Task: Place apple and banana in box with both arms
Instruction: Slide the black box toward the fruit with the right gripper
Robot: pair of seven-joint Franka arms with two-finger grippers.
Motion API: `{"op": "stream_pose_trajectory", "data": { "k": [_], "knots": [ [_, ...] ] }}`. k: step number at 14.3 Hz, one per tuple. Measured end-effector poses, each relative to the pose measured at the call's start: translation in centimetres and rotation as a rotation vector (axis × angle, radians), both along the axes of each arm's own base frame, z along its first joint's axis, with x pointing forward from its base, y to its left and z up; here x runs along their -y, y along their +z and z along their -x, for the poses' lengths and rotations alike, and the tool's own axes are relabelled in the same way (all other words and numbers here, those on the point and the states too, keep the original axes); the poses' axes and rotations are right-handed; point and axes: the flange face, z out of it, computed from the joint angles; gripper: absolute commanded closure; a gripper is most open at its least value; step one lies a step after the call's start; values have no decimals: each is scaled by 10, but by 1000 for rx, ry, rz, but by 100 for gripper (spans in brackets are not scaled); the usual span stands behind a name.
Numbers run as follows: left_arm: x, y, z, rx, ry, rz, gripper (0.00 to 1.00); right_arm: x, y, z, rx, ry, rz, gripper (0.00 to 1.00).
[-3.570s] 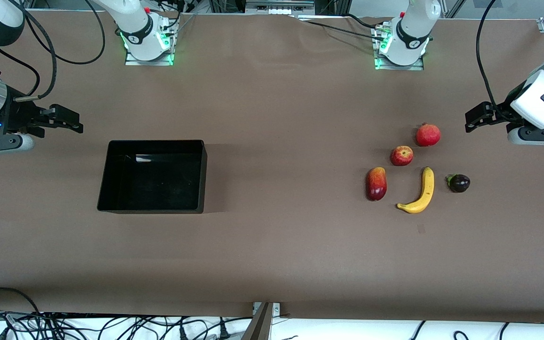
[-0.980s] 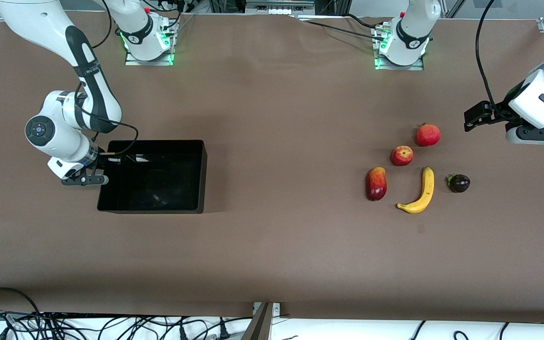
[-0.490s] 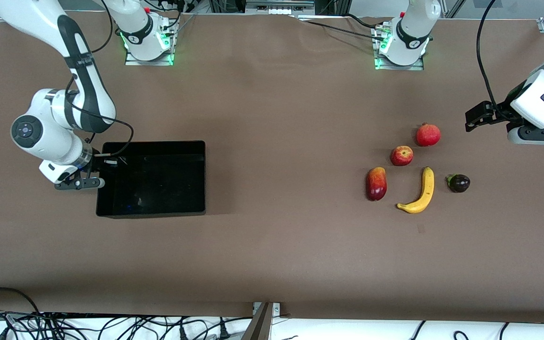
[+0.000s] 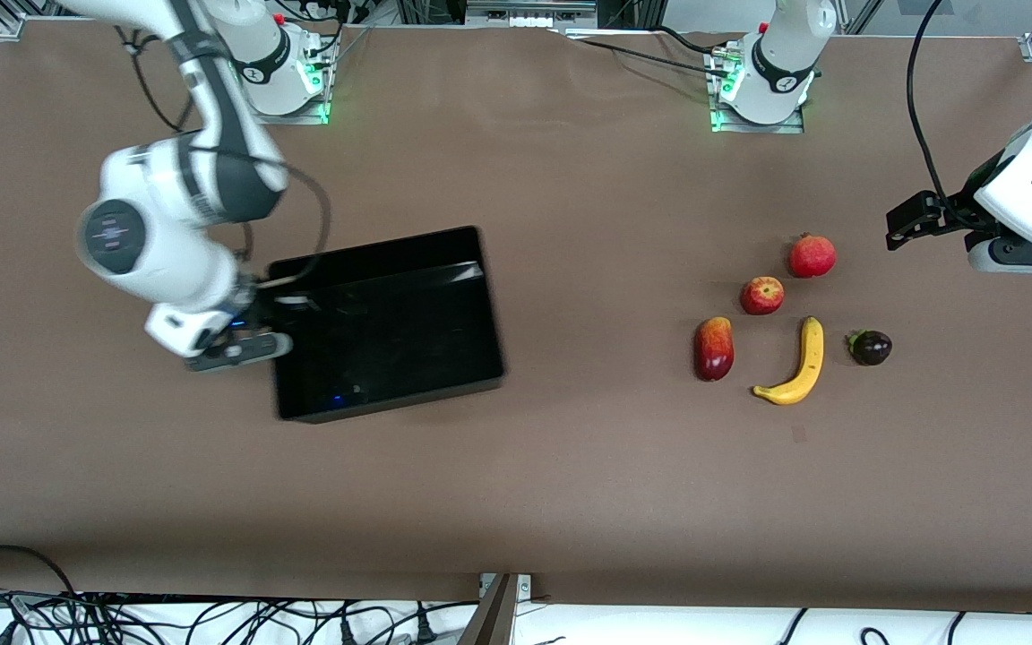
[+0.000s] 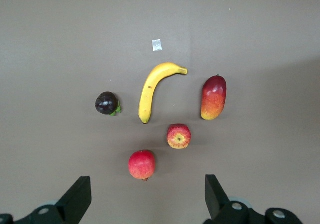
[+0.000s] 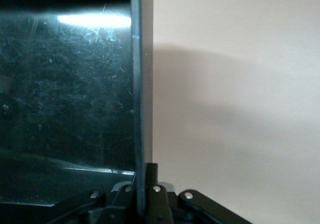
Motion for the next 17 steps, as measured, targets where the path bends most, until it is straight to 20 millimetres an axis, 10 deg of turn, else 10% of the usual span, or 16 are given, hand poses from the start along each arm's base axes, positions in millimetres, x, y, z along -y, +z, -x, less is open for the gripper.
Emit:
{"op": "stream_pose_trajectory", "data": {
  "k": [4,8,16,17],
  "knots": [
    [0,1,0,1,0,0,0,-134,-38,41,-14,-72,17,100],
    [0,3,0,6,0,0,0,-221,-88,70,19,-120,17,100],
    [0,2,1,-8,0,0,0,-292,-151,91,83,-237,-26,100],
    [0,1,3,-24,0,-1,0,-298,-151,94,85,-243,-28,62]
  ]
}}
